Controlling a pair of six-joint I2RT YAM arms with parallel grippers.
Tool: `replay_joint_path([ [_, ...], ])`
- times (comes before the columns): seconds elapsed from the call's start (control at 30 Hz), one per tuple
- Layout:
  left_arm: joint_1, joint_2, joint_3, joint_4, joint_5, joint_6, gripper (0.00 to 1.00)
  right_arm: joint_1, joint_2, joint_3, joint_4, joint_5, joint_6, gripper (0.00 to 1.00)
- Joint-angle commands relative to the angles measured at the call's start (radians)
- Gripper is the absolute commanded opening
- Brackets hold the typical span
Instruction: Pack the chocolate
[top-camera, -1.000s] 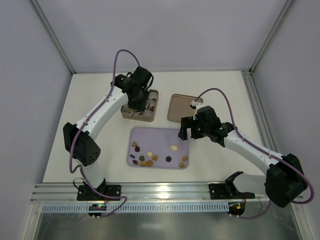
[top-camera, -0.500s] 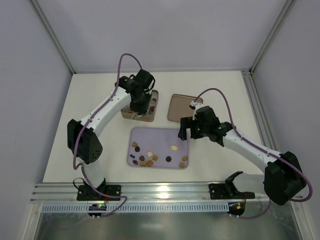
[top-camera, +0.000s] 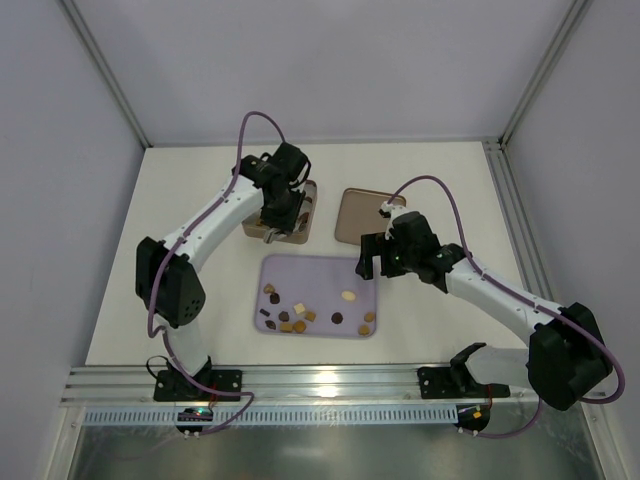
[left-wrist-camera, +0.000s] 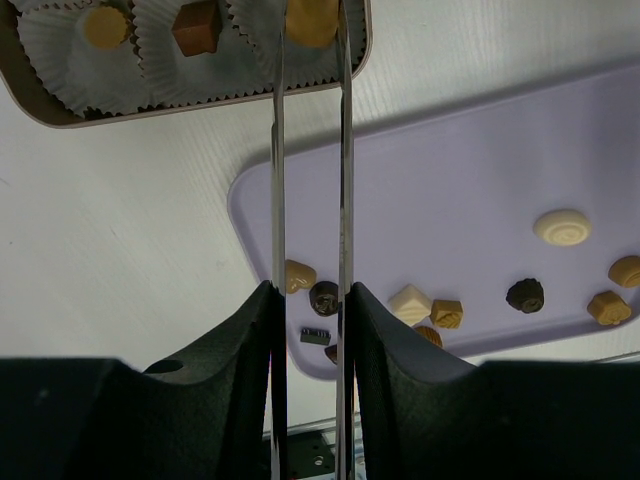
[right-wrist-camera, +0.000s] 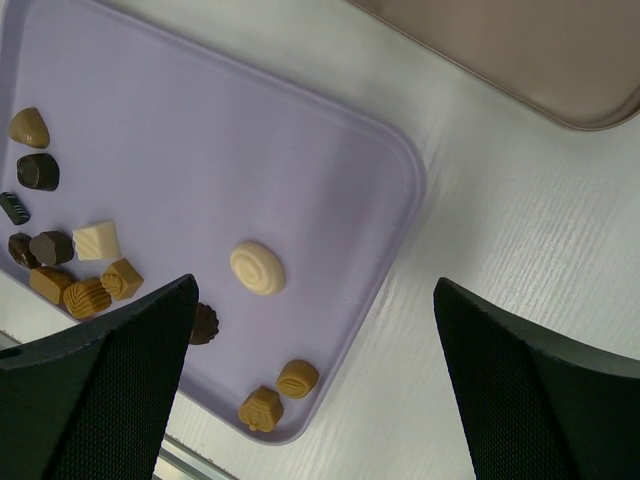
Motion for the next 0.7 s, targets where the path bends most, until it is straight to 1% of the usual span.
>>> replay_joint_path([
  [0.0, 0.004, -0.004, -0.001, 0.025, 0.015, 0.019, 0.34, -0.003, -0.002, 0.030, 0.030, -0.003, -0.016, 1.00],
  [0.07, 0.004, -0.005, 0.001, 0.025, 0.015, 0.019, 0.34, -0.004, -0.004, 0.030, 0.030, -0.003, -0.018, 1.00],
  [0.1, 0.004, -0.005, 0.002, 0.023, 0.015, 0.021, 0.36, -0.004, -0.006, 0.030, 0.027, -0.003, -0.018, 1.00],
  [0.67, 0.004, -0.011, 0.024, 0.011, 0.010, 0.022, 0.38, -0.006, -0.006, 0.030, 0.026, -0.001, -0.018, 1.00],
])
